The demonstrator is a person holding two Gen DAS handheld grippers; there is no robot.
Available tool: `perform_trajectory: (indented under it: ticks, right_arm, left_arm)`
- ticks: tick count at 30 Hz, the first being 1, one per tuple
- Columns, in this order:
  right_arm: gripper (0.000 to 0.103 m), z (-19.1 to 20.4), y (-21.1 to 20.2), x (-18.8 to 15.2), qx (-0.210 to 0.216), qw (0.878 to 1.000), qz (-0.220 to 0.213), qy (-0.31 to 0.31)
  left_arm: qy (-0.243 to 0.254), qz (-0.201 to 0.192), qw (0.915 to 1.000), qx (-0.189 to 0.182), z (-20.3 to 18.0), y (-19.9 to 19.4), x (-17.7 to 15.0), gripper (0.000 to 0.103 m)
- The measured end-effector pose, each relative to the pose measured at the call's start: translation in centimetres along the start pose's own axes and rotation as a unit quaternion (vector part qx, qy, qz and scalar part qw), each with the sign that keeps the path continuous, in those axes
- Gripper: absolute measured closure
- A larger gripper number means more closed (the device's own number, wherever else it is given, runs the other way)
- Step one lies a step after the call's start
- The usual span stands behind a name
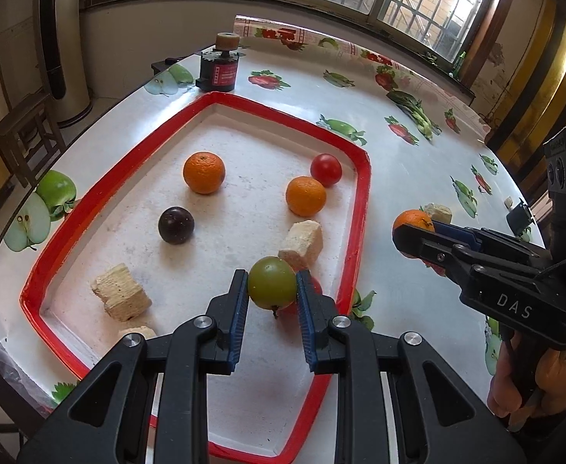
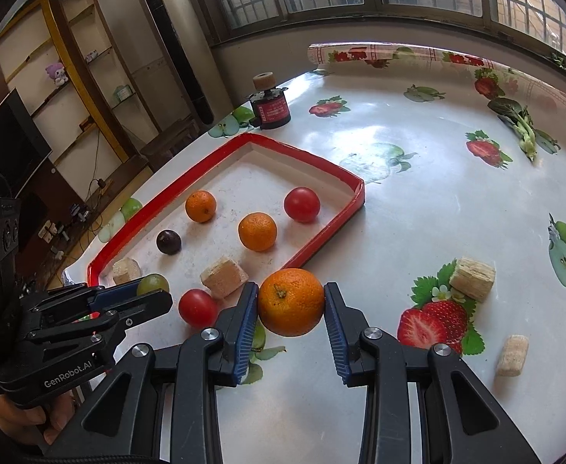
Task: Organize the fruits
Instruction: 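Carry the green tomato and orange over the red tray, then open the left gripper to drop the green tomato while the right gripper releases the orange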
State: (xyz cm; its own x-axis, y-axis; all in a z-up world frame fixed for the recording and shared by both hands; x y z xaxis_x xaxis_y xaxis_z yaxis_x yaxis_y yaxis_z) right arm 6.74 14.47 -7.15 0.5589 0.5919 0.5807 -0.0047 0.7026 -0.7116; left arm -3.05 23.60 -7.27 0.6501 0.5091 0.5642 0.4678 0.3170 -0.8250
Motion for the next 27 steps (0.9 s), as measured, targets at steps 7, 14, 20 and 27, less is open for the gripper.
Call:
perform_trajectory:
  ticks: [7,14,20,27]
  right_arm:
    - [0.068,0.6,2.3,1.1,0.006,1.000,0.013,-0.007]
    - [0.068,1.0,4.6,2.7,0.007,1.000,0.022,-0.018]
    - [0.068,0.6,6.1,2.8,0.005,0.999,0.033,-0.018]
    - [0.067,0.6,6.5,2.8,0.007,0.999,0.036,-0.021]
  left_arm:
    - [-0.013,0.006,0.9999,0.009,1.4,1.2,0.8,0.081]
    - [-0.019,0.016,0.9996,0.015,1.9,2.7,1.7,0.081]
    - [-0.015,0.027,0.9994,0.015,1.6,3.7,1.3,0.081]
    - [-0.010,0.039,0.9990,0.021,1.3,4.5,0.6,0.081]
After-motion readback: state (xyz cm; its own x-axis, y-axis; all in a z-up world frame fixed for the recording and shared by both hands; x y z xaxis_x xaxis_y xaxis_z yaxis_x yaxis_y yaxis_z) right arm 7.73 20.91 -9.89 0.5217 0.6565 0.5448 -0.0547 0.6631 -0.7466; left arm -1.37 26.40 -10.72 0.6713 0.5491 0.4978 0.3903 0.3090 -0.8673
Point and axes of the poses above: each gripper's, at about its wrist camera, not at the fingertips, and y roughly the way its jaws point, z to its left, x to its top, the point moved 7 cm from there along y, roughly the way its jaws point, and after that the axes turned 13 degrees about x, right-handed, at the moved point
